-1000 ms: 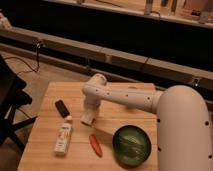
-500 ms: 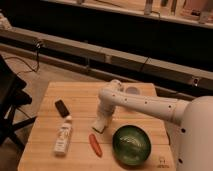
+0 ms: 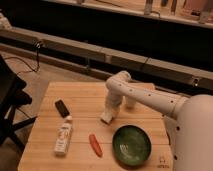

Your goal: Wipe the white sponge on the table

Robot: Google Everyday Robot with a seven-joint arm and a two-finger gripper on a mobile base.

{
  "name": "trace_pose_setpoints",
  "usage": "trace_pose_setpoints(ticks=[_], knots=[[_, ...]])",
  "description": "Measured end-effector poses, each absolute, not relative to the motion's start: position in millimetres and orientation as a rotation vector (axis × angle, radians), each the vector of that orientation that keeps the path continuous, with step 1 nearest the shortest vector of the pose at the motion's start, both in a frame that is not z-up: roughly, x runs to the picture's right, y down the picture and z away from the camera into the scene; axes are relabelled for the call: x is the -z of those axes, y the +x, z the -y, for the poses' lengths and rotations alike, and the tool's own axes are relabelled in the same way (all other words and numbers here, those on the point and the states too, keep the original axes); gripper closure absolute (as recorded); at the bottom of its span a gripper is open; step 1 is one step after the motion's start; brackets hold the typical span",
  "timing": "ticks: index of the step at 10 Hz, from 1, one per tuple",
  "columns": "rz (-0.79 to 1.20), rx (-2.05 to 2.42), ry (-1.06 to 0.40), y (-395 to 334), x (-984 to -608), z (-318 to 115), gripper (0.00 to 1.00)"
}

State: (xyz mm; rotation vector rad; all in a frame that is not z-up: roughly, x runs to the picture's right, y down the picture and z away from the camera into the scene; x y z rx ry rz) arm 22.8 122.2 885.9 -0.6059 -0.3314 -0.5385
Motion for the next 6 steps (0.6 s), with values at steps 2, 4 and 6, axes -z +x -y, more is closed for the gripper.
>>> trace_pose_setpoints(ticks=[2,4,6], knots=[[0.362,0.599,-0.602,-19,-886,-121,1.00],[0.390,0.640,-0.600,-44,-873,-137,1.00],[0.396,0.632,-0.617,-40,-858,-155,1.00]])
